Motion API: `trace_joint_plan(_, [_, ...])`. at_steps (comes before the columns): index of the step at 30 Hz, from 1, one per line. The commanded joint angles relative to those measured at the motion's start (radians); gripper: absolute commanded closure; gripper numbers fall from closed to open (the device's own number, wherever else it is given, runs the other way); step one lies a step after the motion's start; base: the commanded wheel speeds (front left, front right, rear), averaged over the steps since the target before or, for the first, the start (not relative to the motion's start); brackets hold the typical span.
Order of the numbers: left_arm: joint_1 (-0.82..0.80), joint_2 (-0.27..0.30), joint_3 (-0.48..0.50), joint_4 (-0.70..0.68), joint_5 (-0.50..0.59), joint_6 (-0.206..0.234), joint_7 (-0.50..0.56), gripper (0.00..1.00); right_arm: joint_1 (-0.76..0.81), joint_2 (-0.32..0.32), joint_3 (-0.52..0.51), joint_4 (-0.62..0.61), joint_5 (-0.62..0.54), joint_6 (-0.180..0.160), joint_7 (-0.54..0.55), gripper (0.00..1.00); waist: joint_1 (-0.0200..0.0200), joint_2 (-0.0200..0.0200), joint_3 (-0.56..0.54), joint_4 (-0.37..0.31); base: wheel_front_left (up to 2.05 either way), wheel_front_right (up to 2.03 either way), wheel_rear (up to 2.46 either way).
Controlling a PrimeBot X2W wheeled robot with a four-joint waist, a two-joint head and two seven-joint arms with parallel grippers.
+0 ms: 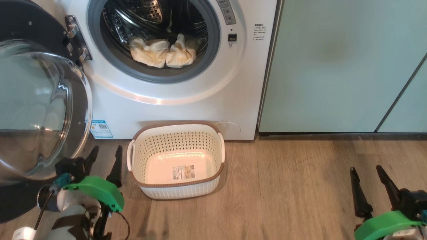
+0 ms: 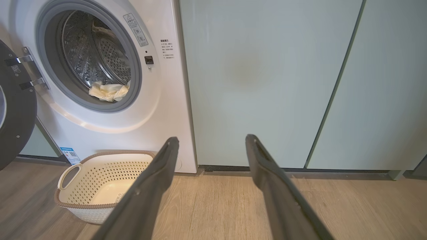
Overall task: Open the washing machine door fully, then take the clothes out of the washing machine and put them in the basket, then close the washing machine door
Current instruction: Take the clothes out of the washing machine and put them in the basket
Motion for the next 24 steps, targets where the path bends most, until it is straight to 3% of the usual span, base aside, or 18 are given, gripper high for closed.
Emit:
trace_joint_plan(1, [-0.064,0.032,0.033,-0.030,-0.004,0.000,-0.009,0.00,-0.025,-0.012,0.021,-0.025,0.003,0.004,-0.010,0.00,0.0000,-0.0001,0.001,0.001,1.21,-1.21,0.00])
trace_joint_plan(24, [-0.087,0.037,-0.016,-0.032,-0.049,-0.003,-0.009,0.00,-0.038,-0.001,0.026,-0.016,0.005,0.004,-0.010,0.00,0.0000,-0.0001,0.016,0.017,1.86,-1.78,-0.08])
